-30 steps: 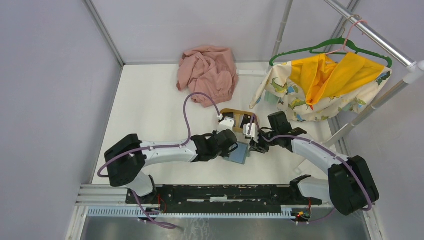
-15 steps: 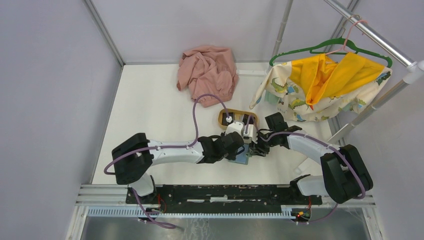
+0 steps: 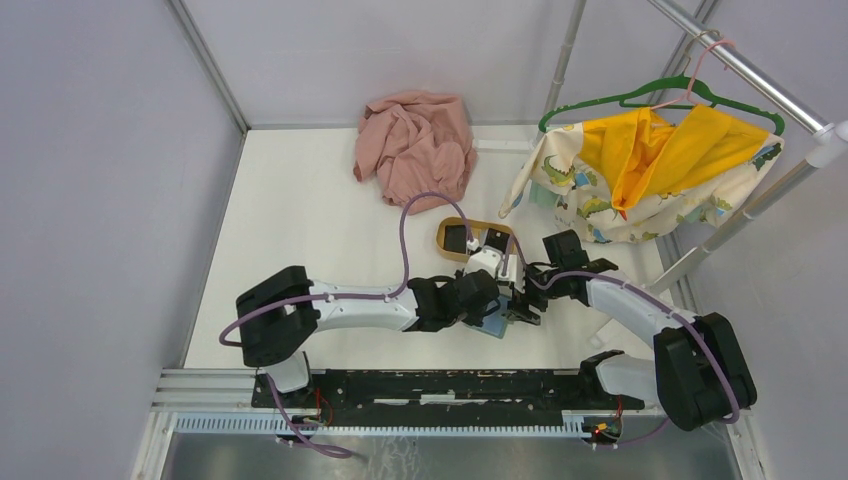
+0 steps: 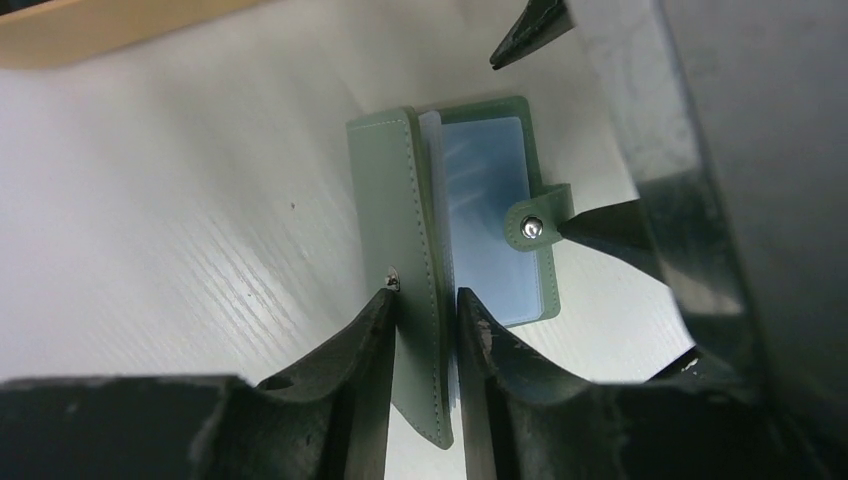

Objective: Put the credit cards into the card holder
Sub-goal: Close the card holder at the center of the board.

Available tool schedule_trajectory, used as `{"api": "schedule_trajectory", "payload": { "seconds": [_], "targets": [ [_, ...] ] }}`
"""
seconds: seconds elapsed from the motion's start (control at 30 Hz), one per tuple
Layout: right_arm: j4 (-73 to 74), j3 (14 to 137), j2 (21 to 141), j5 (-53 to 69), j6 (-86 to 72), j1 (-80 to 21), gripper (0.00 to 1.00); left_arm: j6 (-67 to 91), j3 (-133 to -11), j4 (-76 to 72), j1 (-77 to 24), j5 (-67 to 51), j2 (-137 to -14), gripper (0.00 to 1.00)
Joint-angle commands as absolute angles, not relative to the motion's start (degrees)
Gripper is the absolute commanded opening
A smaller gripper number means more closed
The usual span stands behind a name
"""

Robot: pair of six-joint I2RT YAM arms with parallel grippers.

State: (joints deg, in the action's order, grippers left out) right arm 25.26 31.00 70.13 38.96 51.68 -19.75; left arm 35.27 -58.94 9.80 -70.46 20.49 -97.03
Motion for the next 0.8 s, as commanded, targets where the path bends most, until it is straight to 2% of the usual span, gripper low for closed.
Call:
{"api": "schedule_trajectory", "payload": {
  "seconds": [0.0, 0.13, 0.37, 0.43, 0.57, 0.77],
  "targets": [
    [23.5, 29.6, 68.6, 45.6, 61.9, -21.6, 0.77, 35.2, -60.4, 7.4, -69.5, 20.4, -98.9, 0.34],
    [28.4, 31.5, 69.2, 46.4, 66.0, -21.7, 0.77, 35.7, -59.7, 7.2, -69.6, 21.3, -98.7, 0.31],
    [32.9, 33.0, 67.4, 52.7, 69.2, -21.0, 0.8, 38.7, -55.0, 6.7, -68.9, 25.9, -95.4, 0.07],
    [32.0, 33.4, 67.0, 53.0, 66.8, -20.6, 0.82, 39.8, -52.9, 5.1, -68.8, 26.5, -93.7, 0.02],
    [26.1, 30.6, 64.0, 52.3, 63.3, -19.7, 0.82, 42.5, -48.8, 3.6, -68.2, 27.8, -90.3, 0.02],
    [19.7, 28.3, 66.8, 47.8, 58.3, -20.8, 0.8, 43.6, -48.7, 5.2, -68.3, 29.1, -88.9, 0.02]
  ]
}}
